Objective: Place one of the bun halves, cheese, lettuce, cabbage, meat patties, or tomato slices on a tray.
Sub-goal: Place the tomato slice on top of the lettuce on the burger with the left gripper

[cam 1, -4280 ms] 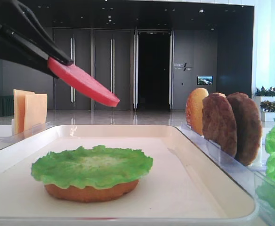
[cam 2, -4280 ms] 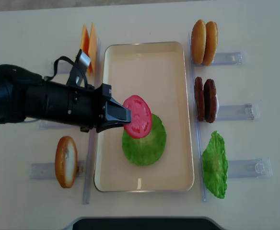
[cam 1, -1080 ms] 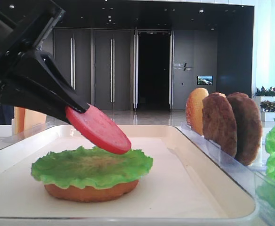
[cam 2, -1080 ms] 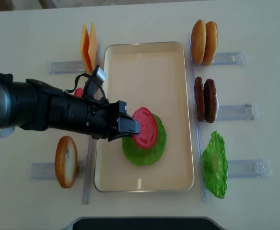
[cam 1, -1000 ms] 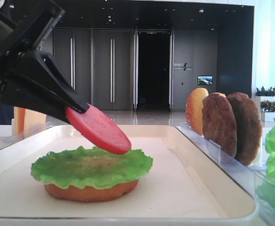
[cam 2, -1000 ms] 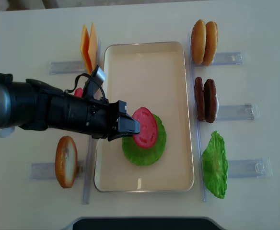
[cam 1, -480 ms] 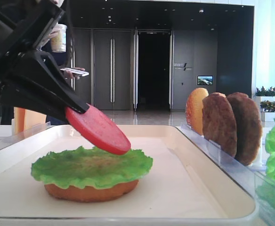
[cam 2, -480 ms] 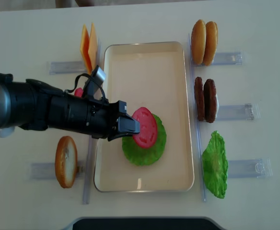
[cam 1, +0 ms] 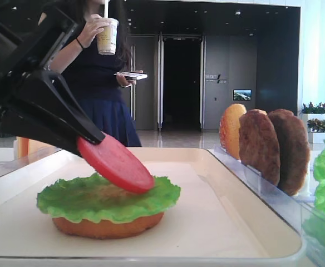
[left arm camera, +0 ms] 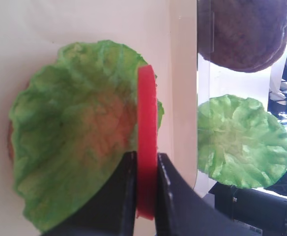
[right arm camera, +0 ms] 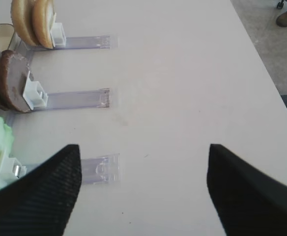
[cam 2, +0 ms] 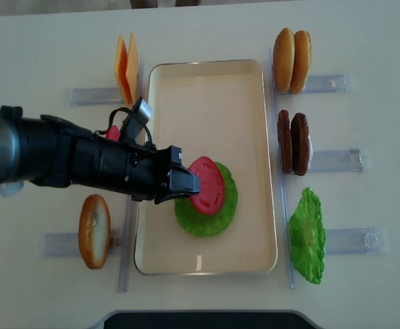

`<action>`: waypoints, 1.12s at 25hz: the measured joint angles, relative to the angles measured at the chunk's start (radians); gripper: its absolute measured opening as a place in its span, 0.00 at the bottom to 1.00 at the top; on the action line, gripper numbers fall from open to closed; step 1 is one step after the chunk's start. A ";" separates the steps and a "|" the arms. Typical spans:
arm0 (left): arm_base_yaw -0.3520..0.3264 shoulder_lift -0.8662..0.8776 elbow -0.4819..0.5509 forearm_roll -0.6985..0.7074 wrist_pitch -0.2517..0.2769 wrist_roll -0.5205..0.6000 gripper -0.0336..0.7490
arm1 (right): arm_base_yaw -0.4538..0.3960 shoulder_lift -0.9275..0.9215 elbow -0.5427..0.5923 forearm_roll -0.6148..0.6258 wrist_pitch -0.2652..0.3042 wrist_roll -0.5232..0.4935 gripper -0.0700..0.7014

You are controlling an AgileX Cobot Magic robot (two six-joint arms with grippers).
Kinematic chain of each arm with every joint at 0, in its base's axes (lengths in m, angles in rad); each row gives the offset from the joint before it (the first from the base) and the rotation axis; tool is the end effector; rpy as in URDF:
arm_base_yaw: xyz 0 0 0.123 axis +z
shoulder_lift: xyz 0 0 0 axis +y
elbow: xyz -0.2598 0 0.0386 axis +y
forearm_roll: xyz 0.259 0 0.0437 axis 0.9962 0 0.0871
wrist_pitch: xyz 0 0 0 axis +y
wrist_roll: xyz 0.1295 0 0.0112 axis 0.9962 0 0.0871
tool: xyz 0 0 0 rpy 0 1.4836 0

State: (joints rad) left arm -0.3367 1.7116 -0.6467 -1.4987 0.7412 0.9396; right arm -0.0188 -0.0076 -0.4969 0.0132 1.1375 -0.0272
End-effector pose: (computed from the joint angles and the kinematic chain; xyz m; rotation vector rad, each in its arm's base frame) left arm 0.2417 -0.1774 0.0865 0.0154 2.7181 -1.2568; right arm 0.0566 0.0005 0.2555 -0.0102 2.1165 -0.0114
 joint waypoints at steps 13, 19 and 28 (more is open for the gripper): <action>0.000 0.007 0.000 -0.001 0.000 0.001 0.12 | 0.000 0.000 0.000 0.000 0.000 0.000 0.78; 0.000 0.007 0.000 -0.001 0.000 -0.005 0.22 | 0.000 0.000 0.000 0.000 0.000 0.000 0.78; 0.000 0.007 0.000 0.012 0.002 -0.057 0.47 | 0.000 0.000 0.000 0.000 0.000 0.000 0.78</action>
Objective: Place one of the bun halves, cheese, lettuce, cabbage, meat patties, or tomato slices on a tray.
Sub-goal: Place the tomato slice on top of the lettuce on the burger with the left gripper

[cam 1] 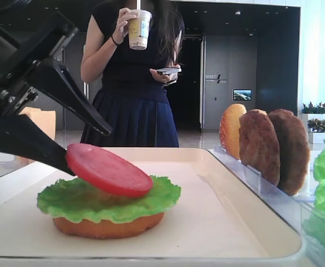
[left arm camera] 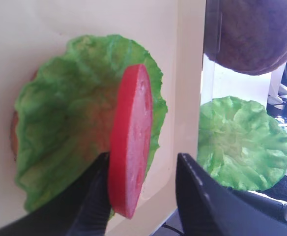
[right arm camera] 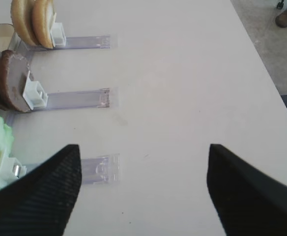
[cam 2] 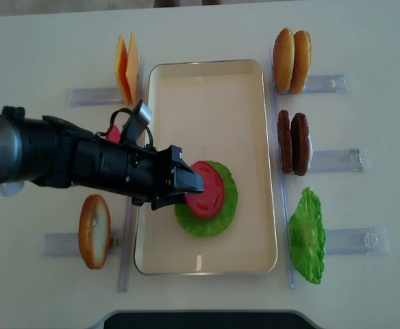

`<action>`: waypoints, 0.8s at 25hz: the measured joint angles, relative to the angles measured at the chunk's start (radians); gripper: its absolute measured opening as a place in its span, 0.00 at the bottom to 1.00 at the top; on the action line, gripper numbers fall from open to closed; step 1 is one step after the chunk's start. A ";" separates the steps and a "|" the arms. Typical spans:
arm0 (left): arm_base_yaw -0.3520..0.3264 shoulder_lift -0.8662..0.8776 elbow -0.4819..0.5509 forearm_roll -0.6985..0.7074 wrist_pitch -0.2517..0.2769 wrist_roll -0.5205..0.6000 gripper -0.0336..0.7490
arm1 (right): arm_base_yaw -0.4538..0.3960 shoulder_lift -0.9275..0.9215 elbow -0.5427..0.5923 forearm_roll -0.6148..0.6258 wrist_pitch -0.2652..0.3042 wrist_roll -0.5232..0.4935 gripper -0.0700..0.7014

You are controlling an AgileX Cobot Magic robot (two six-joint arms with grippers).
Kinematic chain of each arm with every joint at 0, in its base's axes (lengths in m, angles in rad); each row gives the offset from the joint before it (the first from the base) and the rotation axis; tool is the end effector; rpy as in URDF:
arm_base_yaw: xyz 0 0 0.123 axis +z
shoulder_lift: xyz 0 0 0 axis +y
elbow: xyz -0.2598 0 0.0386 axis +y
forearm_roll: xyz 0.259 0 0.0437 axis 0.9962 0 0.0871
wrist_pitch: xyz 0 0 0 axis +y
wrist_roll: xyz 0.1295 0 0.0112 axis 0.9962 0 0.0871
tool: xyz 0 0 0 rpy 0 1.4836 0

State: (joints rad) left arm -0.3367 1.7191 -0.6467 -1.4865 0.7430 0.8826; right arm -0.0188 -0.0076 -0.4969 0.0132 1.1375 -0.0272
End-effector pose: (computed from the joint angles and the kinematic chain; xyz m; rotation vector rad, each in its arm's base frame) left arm 0.2404 -0.1771 0.0838 -0.0501 2.7504 -1.2658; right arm 0.0566 0.0005 0.2555 -0.0102 2.1165 -0.0114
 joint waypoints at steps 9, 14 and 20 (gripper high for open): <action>0.000 0.000 0.000 0.041 0.006 -0.054 0.64 | 0.000 0.000 0.000 0.000 0.000 0.000 0.78; 0.000 0.000 0.000 0.044 0.007 -0.060 0.65 | 0.000 0.000 0.000 0.000 0.000 0.000 0.78; 0.000 0.000 0.000 0.075 0.016 -0.075 0.65 | 0.000 0.000 0.000 0.000 0.000 0.000 0.78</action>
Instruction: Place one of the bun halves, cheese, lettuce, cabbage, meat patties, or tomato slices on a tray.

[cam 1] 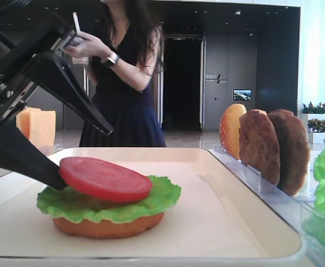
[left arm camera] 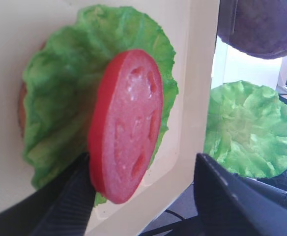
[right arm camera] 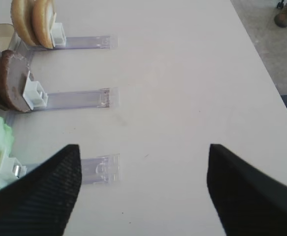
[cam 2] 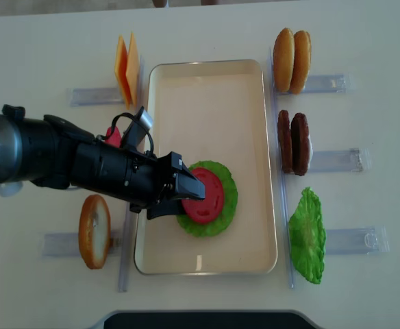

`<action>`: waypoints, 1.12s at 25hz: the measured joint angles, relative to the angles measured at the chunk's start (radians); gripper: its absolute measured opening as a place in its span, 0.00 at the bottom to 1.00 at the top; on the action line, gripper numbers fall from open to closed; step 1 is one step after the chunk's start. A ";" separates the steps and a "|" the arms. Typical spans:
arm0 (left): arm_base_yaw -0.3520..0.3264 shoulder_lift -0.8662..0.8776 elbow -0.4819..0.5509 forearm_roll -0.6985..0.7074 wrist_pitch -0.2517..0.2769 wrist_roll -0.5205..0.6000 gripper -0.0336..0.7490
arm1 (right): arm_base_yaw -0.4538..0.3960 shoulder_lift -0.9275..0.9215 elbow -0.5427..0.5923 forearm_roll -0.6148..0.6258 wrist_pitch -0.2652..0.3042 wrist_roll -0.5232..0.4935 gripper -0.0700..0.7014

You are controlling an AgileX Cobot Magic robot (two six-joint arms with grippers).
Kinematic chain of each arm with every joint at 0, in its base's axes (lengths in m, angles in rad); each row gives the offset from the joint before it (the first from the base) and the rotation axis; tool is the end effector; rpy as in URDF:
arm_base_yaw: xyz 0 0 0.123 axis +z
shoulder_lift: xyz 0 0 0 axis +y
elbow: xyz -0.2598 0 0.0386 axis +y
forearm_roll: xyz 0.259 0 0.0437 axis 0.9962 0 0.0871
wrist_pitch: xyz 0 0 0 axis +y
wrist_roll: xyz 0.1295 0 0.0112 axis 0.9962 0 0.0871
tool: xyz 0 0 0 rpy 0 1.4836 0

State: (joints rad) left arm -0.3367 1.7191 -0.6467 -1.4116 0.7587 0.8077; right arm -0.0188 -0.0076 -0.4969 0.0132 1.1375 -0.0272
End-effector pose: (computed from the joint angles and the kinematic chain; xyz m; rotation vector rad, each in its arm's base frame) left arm 0.2342 -0.1756 0.0813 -0.0497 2.8121 -1.2579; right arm 0.0566 0.0005 0.2555 -0.0102 2.1165 -0.0114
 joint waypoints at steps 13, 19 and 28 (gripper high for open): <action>0.000 -0.060 -0.008 0.092 -0.022 -0.104 0.65 | 0.000 0.000 0.000 0.000 0.000 0.000 0.78; 0.000 -0.148 -0.045 0.367 -0.034 -0.364 0.65 | 0.000 0.000 0.000 0.000 0.000 0.000 0.78; 0.000 -0.289 -0.067 0.663 -0.035 -0.636 0.65 | 0.000 0.000 0.000 0.000 0.000 0.000 0.78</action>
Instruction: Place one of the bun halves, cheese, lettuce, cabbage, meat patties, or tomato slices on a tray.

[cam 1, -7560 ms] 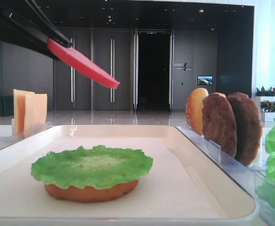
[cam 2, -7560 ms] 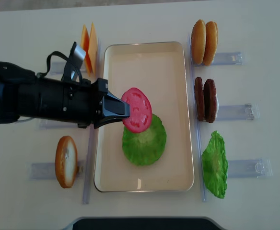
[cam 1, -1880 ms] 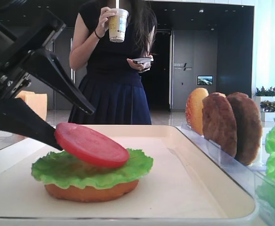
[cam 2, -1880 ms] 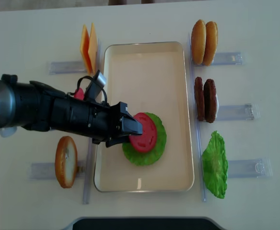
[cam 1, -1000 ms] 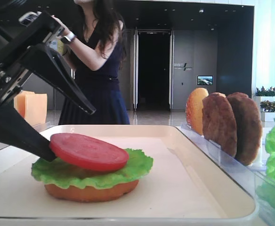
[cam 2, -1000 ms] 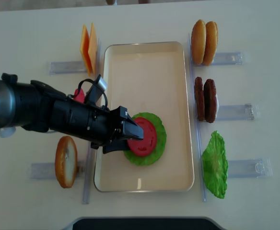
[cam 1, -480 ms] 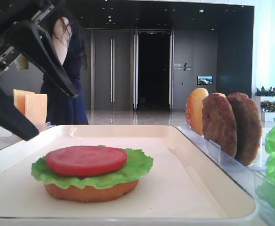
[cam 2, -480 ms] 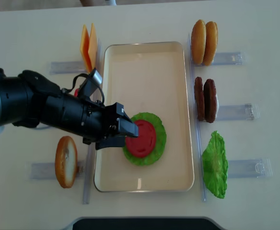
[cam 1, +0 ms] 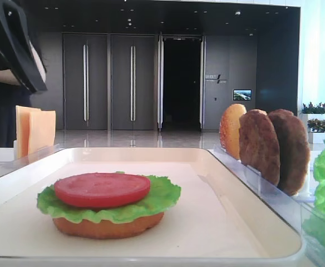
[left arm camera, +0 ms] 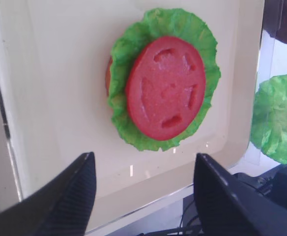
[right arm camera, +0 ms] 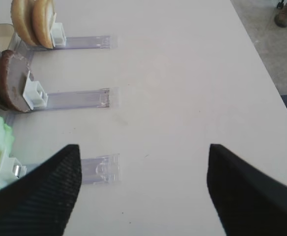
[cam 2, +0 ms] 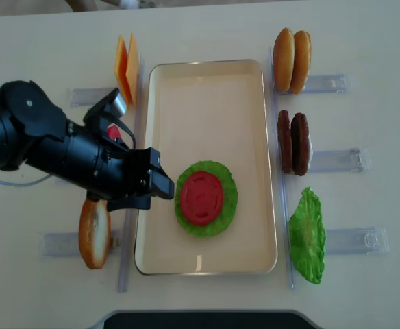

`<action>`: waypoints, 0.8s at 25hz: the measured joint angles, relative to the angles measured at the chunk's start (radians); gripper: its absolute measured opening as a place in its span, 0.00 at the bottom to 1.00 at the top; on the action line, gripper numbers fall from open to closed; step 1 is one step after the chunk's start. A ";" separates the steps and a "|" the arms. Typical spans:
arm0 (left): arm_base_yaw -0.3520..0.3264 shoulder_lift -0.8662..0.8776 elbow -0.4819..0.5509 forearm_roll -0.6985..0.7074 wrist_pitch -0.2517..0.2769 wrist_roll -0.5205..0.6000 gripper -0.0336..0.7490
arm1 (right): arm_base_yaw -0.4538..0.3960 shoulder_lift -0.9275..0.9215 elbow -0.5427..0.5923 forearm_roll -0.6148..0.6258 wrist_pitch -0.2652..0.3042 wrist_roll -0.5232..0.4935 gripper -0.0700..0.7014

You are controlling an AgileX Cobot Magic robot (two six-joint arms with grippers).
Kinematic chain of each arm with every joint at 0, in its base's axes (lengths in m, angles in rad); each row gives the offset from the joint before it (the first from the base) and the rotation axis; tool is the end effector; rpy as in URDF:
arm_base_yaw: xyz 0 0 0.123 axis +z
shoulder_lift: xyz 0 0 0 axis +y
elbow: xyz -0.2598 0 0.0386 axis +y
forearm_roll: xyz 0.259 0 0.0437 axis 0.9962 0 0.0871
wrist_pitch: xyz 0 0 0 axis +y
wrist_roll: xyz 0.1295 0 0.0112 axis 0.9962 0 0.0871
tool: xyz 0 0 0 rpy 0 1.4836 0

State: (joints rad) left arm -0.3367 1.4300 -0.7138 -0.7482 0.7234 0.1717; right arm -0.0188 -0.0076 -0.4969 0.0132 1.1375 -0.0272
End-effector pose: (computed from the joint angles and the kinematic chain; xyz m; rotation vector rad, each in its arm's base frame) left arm 0.2330 -0.1436 0.1402 -0.0160 2.8656 -0.8313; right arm 0.0566 0.0005 0.2555 -0.0102 2.1165 -0.0114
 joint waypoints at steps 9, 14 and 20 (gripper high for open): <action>0.000 -0.141 -0.112 0.397 0.140 -0.276 0.65 | 0.000 0.000 0.000 0.000 0.000 0.000 0.78; 0.000 -0.147 -0.207 0.623 0.319 -0.405 0.65 | 0.000 0.000 0.000 0.000 0.000 0.000 0.78; 0.000 -0.147 -0.284 0.767 0.486 -0.446 0.65 | 0.000 0.000 0.000 0.000 0.000 0.000 0.78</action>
State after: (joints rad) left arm -0.3367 1.2826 -0.9973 0.0187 1.2098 -0.2742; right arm -0.0188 -0.0076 -0.4969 0.0132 1.1375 -0.0272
